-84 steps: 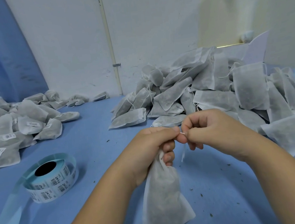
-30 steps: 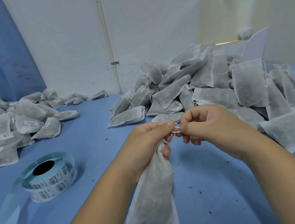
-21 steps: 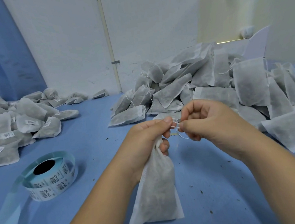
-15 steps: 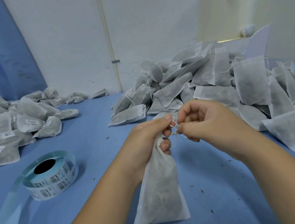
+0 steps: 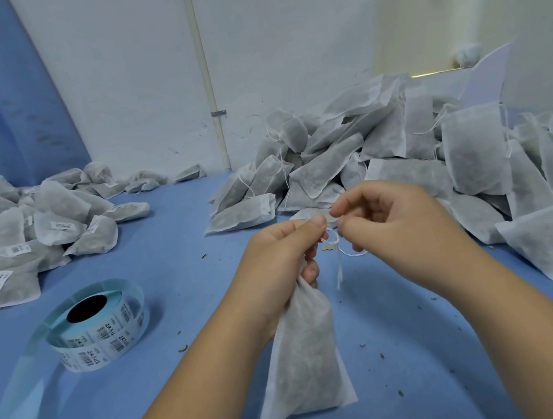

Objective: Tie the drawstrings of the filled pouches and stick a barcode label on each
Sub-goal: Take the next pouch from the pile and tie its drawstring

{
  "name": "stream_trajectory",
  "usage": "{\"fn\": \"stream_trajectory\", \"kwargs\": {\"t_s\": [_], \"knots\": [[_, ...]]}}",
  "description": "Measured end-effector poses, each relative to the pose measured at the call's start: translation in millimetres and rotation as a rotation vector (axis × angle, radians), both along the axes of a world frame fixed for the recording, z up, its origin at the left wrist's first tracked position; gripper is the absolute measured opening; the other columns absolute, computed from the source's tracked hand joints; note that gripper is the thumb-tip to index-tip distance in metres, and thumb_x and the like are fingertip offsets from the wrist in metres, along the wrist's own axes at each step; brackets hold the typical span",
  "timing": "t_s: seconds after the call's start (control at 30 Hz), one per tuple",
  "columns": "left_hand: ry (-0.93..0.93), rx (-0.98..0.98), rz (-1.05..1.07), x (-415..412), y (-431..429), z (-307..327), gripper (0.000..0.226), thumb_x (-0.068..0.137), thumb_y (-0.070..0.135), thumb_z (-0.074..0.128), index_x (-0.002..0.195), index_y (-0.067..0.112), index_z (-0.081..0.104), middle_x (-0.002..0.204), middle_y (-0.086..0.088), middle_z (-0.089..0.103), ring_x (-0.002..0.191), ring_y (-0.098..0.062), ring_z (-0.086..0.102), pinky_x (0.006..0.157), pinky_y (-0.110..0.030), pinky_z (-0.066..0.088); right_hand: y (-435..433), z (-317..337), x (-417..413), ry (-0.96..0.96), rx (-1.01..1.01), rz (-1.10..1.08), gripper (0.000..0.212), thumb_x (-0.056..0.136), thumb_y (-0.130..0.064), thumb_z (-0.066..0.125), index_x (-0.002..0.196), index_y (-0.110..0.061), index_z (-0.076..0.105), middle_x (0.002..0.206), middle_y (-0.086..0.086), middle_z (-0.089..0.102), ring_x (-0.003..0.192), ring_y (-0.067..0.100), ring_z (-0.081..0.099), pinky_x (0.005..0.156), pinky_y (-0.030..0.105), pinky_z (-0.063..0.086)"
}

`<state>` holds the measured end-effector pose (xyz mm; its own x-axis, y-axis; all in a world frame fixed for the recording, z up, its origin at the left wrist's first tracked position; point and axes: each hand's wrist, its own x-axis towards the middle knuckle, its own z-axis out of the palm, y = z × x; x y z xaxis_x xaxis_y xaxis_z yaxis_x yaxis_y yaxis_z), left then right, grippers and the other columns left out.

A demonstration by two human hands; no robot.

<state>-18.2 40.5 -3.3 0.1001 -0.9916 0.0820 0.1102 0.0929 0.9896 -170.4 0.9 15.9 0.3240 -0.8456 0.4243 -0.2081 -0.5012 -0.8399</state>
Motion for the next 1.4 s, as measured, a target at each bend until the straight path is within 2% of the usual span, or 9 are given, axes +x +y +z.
{"fn": "stream_trajectory", "kwargs": {"t_s": [0.07, 0.13, 0.37, 0.63, 0.8, 0.9, 1.07, 1.27, 1.4], "knots": [[-0.004, -0.001, 0.003, -0.2, -0.4, -0.1, 0.035, 0.092, 0.029, 0.065, 0.057, 0.023, 0.065, 0.061, 0.005, 0.047, 0.041, -0.011, 0.038, 0.045, -0.023, 0.036, -1.1, 1.3, -1.3, -0.013, 0.013, -0.014, 0.017, 0.079, -0.009, 0.063, 0.079, -0.024, 0.069, 0.065, 0.003, 0.063, 0.062, 0.016, 0.055, 0.053, 0.023, 0.044], [-0.016, -0.005, 0.009, -0.3, -0.9, -0.7, 0.036, 0.093, 0.029, 0.065, 0.057, 0.023, 0.065, 0.060, 0.006, 0.047, 0.041, -0.011, 0.038, 0.045, -0.023, 0.036, -1.7, 1.4, -2.2, -0.012, 0.032, -0.005, 0.016, 0.080, -0.010, 0.065, 0.080, -0.025, 0.070, 0.063, -0.002, 0.062, 0.061, 0.014, 0.055, 0.050, 0.021, 0.042], [-0.060, -0.038, 0.041, -0.2, -2.5, -3.0, 0.033, 0.092, 0.030, 0.066, 0.060, 0.022, 0.065, 0.057, 0.007, 0.045, 0.042, -0.011, 0.040, 0.046, -0.024, 0.038, 2.3, -0.6, 1.5, 0.051, 0.052, 0.041, 0.017, 0.078, -0.009, 0.070, 0.084, -0.024, 0.070, 0.064, -0.007, 0.065, 0.061, 0.014, 0.056, 0.062, 0.031, 0.049], [-0.126, -0.037, 0.069, -0.2, -3.2, -4.8, 0.033, 0.093, 0.032, 0.066, 0.061, 0.023, 0.066, 0.055, 0.009, 0.046, 0.042, -0.011, 0.042, 0.050, -0.026, 0.038, 2.2, 2.8, -0.7, 0.005, 0.135, 0.057, 0.013, 0.081, -0.005, 0.070, 0.083, -0.018, 0.072, 0.062, 0.001, 0.067, 0.053, 0.007, 0.057, 0.051, 0.020, 0.045], [-0.169, -0.033, 0.073, -1.0, -3.4, -6.7, 0.029, 0.092, 0.033, 0.067, 0.068, 0.018, 0.065, 0.052, 0.009, 0.047, 0.043, -0.011, 0.043, 0.056, -0.031, 0.035, 5.3, 1.0, 2.2, 0.155, 0.002, -0.021, 0.026, 0.082, -0.012, 0.068, 0.075, -0.036, 0.075, 0.064, 0.008, 0.064, 0.056, 0.013, 0.049, 0.053, 0.028, 0.040], [-0.197, -0.029, 0.086, -0.2, -3.2, -6.0, 0.028, 0.093, 0.034, 0.066, 0.071, 0.016, 0.066, 0.051, 0.009, 0.046, 0.043, -0.011, 0.043, 0.060, -0.033, 0.036, 6.3, 0.9, 2.6, 0.167, 0.006, -0.022, 0.021, 0.082, -0.016, 0.069, 0.073, -0.033, 0.076, 0.060, 0.009, 0.061, 0.053, 0.012, 0.044, 0.051, 0.027, 0.038], [-0.264, -0.029, 0.116, 1.0, -2.3, -3.4, 0.038, 0.092, 0.038, 0.066, 0.083, 0.001, 0.064, 0.050, 0.007, 0.046, 0.044, -0.012, 0.043, 0.067, -0.037, 0.036, 4.3, 3.3, -1.4, 0.122, 0.136, 0.026, 0.019, 0.082, -0.015, 0.070, 0.068, -0.027, 0.076, 0.057, -0.008, 0.065, 0.046, -0.001, 0.053, 0.046, 0.012, 0.040], [-0.349, -0.039, 0.108, 0.8, 2.1, -0.9, 0.039, 0.091, 0.042, 0.064, 0.080, 0.005, 0.065, 0.051, 0.009, 0.049, 0.045, -0.010, 0.046, 0.063, -0.033, 0.038, -0.6, 3.7, -7.7, 0.083, 0.335, 0.130, 0.016, 0.083, -0.015, 0.069, 0.068, -0.018, 0.076, 0.063, -0.004, 0.065, 0.054, 0.007, 0.055, 0.049, 0.020, 0.042], [-0.366, -0.046, 0.085, 0.6, 2.8, 0.4, 0.031, 0.091, 0.043, 0.064, 0.070, 0.021, 0.069, 0.050, 0.010, 0.050, 0.045, -0.008, 0.047, 0.058, -0.027, 0.039, -3.9, 4.4, -8.5, -0.039, 0.513, 0.202, 0.019, 0.083, -0.011, 0.067, 0.066, -0.015, 0.073, 0.061, 0.002, 0.057, 0.051, 0.012, 0.047, 0.045, 0.022, 0.035]]}}
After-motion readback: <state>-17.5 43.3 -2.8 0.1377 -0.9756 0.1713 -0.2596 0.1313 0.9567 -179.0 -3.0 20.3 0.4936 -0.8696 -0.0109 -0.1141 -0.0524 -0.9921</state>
